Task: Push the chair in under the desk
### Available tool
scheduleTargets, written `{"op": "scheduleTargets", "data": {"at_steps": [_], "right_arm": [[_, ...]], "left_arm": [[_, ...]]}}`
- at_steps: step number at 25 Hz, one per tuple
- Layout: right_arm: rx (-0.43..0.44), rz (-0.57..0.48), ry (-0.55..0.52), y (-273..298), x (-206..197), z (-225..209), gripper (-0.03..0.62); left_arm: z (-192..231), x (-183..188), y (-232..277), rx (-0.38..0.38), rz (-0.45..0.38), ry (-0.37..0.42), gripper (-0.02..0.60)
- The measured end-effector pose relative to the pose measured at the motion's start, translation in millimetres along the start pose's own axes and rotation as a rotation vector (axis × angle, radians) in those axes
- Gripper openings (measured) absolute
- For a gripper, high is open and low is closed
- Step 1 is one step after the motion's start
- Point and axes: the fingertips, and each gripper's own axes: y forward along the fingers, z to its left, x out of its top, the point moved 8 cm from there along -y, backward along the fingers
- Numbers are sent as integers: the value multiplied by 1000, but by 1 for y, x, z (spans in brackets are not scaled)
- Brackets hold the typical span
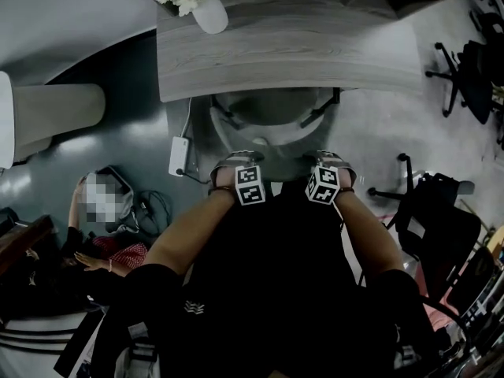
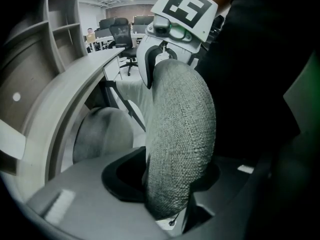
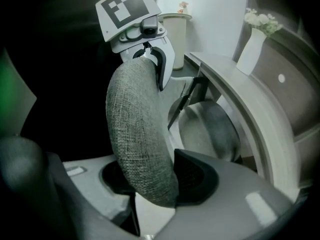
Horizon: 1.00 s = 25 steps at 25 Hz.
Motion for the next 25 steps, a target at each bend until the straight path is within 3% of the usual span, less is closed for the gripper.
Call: {"op": "scheduleTargets", "data": {"at_steps": [19,25], "right_arm": [[92,-22,-99,18,-10,19,185],[245,-69,-42,-1,-9,15,219]], "left_arm": [[-19,-7,20,-4,40,-87,259],[-20,-6,7,-59,-34,-119,285]]}}
